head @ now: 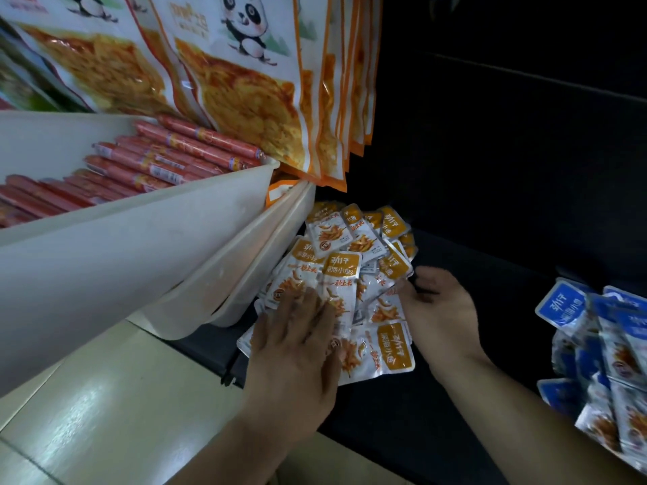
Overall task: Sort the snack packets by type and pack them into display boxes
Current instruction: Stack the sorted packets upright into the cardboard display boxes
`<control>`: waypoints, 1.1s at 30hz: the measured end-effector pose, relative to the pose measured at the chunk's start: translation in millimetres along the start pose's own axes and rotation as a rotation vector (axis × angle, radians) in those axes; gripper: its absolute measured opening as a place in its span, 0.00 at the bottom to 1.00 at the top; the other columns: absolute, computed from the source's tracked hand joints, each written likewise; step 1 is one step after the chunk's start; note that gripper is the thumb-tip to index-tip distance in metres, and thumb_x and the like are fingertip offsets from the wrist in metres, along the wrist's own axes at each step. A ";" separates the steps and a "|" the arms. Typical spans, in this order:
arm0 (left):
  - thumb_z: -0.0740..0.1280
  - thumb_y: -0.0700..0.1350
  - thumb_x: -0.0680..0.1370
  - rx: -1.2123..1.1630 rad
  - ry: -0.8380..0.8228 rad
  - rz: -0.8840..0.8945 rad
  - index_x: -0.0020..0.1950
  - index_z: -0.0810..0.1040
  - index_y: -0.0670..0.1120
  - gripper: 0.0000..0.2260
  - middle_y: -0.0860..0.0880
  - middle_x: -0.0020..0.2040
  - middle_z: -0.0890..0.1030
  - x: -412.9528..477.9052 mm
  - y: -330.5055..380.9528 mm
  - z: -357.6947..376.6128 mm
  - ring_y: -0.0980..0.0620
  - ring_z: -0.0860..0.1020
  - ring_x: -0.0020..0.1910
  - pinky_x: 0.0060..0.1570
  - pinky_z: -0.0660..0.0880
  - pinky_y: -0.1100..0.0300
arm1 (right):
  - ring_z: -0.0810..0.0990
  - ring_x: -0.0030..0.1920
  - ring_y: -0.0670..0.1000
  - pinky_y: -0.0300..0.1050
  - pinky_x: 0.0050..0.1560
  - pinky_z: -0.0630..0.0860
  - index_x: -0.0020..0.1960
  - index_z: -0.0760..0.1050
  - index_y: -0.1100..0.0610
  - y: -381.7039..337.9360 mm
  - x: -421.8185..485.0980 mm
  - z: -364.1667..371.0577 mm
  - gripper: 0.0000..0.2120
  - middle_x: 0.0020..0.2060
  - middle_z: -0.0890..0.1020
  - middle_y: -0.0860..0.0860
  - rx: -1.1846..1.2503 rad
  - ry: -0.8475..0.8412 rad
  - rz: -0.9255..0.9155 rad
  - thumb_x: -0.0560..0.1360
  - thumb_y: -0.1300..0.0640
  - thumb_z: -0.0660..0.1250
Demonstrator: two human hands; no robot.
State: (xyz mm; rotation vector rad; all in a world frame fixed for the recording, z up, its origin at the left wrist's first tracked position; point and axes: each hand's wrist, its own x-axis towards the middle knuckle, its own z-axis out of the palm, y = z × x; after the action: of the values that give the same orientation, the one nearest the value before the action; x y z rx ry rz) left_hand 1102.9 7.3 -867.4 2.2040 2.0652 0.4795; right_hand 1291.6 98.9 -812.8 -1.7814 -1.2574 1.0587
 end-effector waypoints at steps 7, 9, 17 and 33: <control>0.63 0.61 0.81 0.009 -0.100 0.001 0.80 0.67 0.52 0.29 0.44 0.83 0.60 -16.6 1.4 10.8 0.37 0.56 0.82 0.74 0.63 0.32 | 0.82 0.45 0.41 0.34 0.39 0.74 0.51 0.78 0.40 28.3 -41.3 -18.9 0.11 0.48 0.81 0.41 -0.258 -0.232 0.030 0.73 0.47 0.78; 0.64 0.59 0.80 -0.010 -0.073 0.002 0.77 0.71 0.51 0.27 0.44 0.83 0.62 -16.9 4.3 11.0 0.37 0.57 0.82 0.75 0.62 0.32 | 0.78 0.49 0.42 0.36 0.42 0.72 0.56 0.78 0.43 33.5 -36.4 -17.4 0.16 0.52 0.76 0.44 -0.392 -0.201 0.029 0.71 0.46 0.79; 0.66 0.59 0.78 -0.063 -0.055 0.001 0.65 0.79 0.50 0.19 0.48 0.80 0.68 -11.2 2.2 5.0 0.40 0.63 0.80 0.71 0.67 0.31 | 0.82 0.41 0.45 0.48 0.38 0.79 0.47 0.78 0.46 30.6 -20.9 -0.2 0.10 0.42 0.82 0.44 -0.304 -0.116 0.032 0.73 0.45 0.78; 0.61 0.57 0.81 0.038 -0.074 -0.060 0.78 0.71 0.50 0.26 0.46 0.80 0.68 -5.8 1.1 4.4 0.36 0.64 0.79 0.64 0.69 0.26 | 0.80 0.55 0.41 0.44 0.55 0.80 0.64 0.77 0.39 16.7 -37.9 15.7 0.16 0.59 0.78 0.41 -0.068 -0.134 0.026 0.78 0.51 0.71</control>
State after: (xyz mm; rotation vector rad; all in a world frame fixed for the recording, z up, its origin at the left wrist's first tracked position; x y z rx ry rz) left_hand 1105.0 2.1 -872.2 2.1389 2.1123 0.3514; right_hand 1276.5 59.3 -825.7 -1.8073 -1.3689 1.1793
